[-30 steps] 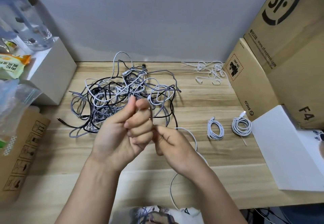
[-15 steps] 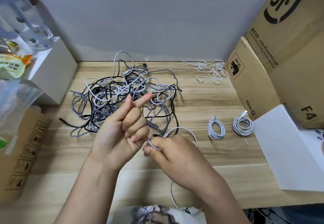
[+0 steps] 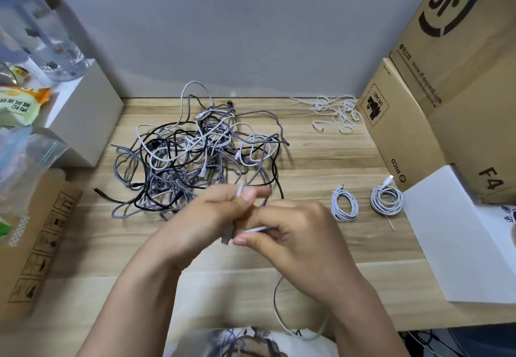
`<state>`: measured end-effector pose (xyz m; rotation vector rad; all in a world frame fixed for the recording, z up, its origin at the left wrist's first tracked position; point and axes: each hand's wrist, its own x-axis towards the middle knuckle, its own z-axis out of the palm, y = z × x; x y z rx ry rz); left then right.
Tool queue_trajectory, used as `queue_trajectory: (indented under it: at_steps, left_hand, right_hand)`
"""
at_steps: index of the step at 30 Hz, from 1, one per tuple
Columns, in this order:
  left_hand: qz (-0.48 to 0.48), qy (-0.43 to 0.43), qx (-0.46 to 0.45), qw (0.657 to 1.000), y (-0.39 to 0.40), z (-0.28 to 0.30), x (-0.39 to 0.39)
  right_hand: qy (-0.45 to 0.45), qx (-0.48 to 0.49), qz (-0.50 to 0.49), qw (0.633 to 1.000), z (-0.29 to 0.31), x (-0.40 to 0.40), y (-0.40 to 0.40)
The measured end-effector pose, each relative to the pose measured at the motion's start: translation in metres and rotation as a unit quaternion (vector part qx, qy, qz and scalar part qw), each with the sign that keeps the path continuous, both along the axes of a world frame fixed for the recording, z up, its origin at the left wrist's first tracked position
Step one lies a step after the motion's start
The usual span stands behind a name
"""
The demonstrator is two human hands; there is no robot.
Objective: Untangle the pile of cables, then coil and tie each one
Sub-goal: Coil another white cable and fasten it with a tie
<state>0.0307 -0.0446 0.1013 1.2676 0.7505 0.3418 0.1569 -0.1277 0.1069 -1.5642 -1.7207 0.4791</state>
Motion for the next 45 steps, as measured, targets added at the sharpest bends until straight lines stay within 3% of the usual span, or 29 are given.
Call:
queue_trajectory:
  at_steps: [2, 4, 6, 9, 13, 15, 17, 19, 21, 24, 32, 37, 40, 45]
  left_hand:
    - [-0.078, 0.012, 0.041, 0.996, -0.004, 0.0, 0.003]
    - [-0.078, -0.024, 0.029, 0.996, -0.009, 0.003, 0.006]
    - [-0.077, -0.074, -0.004, 0.994, -0.011, 0.001, 0.007]
    - [-0.161, -0.15, -0.075, 0.973, -0.008, 0.003, 0.004]
    - [-0.201, -0.321, -0.186, 0.907, -0.002, 0.008, 0.0]
    - [-0.188, -0.423, -0.251, 0.85, 0.003, 0.013, 0.0]
    - [-0.134, -0.462, -0.266, 0.836, 0.01, 0.022, -0.001]
    - [-0.04, -0.435, -0.232, 0.869, 0.009, 0.027, 0.005]
    - [0.077, -0.355, -0.17, 0.916, 0.004, 0.029, 0.011]
    - [0.136, -0.274, -0.106, 0.946, -0.004, 0.027, 0.013]
    - [0.087, -0.098, -0.004, 0.991, -0.004, 0.011, 0.015]
    - [-0.01, 0.064, 0.11, 0.992, 0.001, 0.003, 0.008]
    - [-0.105, 0.039, 0.072, 0.991, -0.003, 0.006, 0.006]
    - [-0.148, -0.047, -0.05, 0.987, 0.005, 0.003, 0.0]
  right_hand:
    - [0.061, 0.021, -0.035, 0.997, 0.003, 0.004, 0.001]
    - [0.1, 0.056, -0.057, 0.992, 0.006, 0.008, 0.001]
    - [0.135, 0.083, -0.089, 0.983, 0.008, 0.01, 0.0]
    - [0.205, 0.099, -0.11, 0.968, 0.007, 0.014, 0.0]
    - [0.233, 0.078, -0.09, 0.965, -0.001, 0.02, 0.008]
    - [0.258, 0.015, -0.067, 0.964, -0.004, 0.021, 0.011]
    - [0.263, -0.06, -0.016, 0.963, -0.006, 0.017, 0.01]
    - [0.203, -0.104, 0.014, 0.974, -0.007, 0.006, 0.008]
    - [0.121, -0.119, 0.016, 0.985, -0.009, -0.004, 0.008]
    - [0.015, -0.099, -0.001, 0.995, -0.01, -0.008, 0.006]
    - [-0.017, -0.042, -0.047, 0.998, -0.004, -0.008, -0.001]
    - [0.069, -0.015, -0.068, 0.995, -0.001, -0.005, -0.001]
    - [0.131, -0.004, -0.049, 0.99, -0.001, 0.0, -0.002]
    - [0.149, 0.084, -0.104, 0.98, 0.006, 0.004, -0.002]
